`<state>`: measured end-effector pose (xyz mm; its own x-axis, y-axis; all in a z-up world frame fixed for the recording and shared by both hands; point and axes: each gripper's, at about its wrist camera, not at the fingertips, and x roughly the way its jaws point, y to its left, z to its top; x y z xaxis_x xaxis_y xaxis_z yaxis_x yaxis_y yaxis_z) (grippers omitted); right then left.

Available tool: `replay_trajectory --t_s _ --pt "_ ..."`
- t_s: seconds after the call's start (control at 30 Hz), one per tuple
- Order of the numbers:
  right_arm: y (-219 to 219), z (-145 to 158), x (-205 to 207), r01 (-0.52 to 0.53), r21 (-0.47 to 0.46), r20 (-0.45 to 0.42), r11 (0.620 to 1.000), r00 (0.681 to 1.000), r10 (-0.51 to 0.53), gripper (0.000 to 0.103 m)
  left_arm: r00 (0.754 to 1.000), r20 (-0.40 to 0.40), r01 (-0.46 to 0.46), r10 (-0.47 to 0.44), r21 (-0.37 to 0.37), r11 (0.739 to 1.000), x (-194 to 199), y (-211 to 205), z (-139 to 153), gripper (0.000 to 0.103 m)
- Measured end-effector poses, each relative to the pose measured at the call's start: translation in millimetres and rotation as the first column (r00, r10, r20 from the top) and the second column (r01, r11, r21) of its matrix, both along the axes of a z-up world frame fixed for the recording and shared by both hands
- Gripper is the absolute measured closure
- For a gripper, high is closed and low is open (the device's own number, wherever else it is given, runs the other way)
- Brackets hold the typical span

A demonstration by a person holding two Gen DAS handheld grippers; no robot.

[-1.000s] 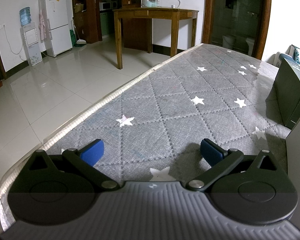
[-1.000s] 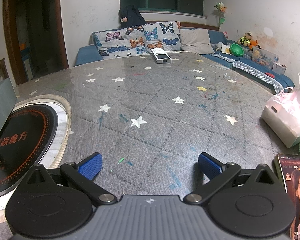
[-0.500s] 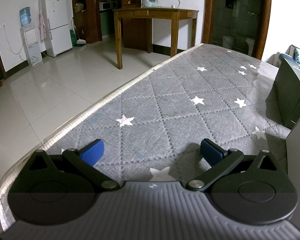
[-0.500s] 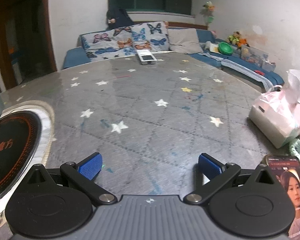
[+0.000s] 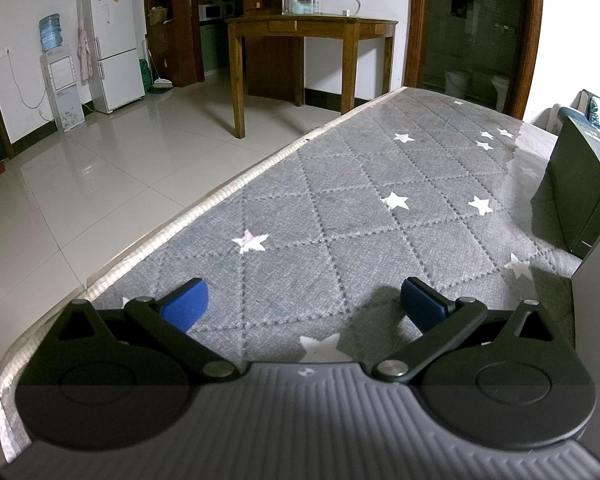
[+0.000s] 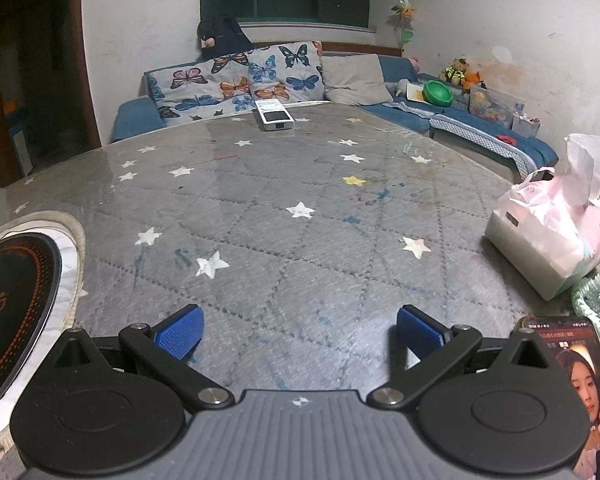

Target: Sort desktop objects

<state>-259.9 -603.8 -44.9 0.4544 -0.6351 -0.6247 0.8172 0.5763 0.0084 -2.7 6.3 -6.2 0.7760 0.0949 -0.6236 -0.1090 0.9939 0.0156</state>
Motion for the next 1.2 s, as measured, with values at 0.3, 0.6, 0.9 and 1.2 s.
replay_trajectory --t_s 0.3,0.6,0.9,1.2 --pt "-2.2 -0.3 3.1 0.005 -0.002 -0.002 1.000 1.000 -0.005 0.000 1.000 0.000 0.000 0.000 0.000 1.000 0.1 -0.2 -0.2 0.000" --pt "-3.9 -0.7 3.7 0.005 -0.004 0.000 1.000 1.000 -0.005 0.000 1.000 0.000 0.000 0.000 0.000 1.000 0.1 -0.2 -0.1 0.000" --pt "-4.7 -1.8 4.3 0.005 -0.004 0.002 1.000 1.000 -0.005 0.000 1.000 0.000 0.000 0.000 0.000 1.000 0.0 -0.2 -0.1 0.000" --pt "-5.2 -2.2 5.8 0.005 -0.004 0.002 1.000 1.000 -0.005 0.000 1.000 0.000 0.000 0.000 0.000 1.000 0.0 -0.3 -0.1 0.000"
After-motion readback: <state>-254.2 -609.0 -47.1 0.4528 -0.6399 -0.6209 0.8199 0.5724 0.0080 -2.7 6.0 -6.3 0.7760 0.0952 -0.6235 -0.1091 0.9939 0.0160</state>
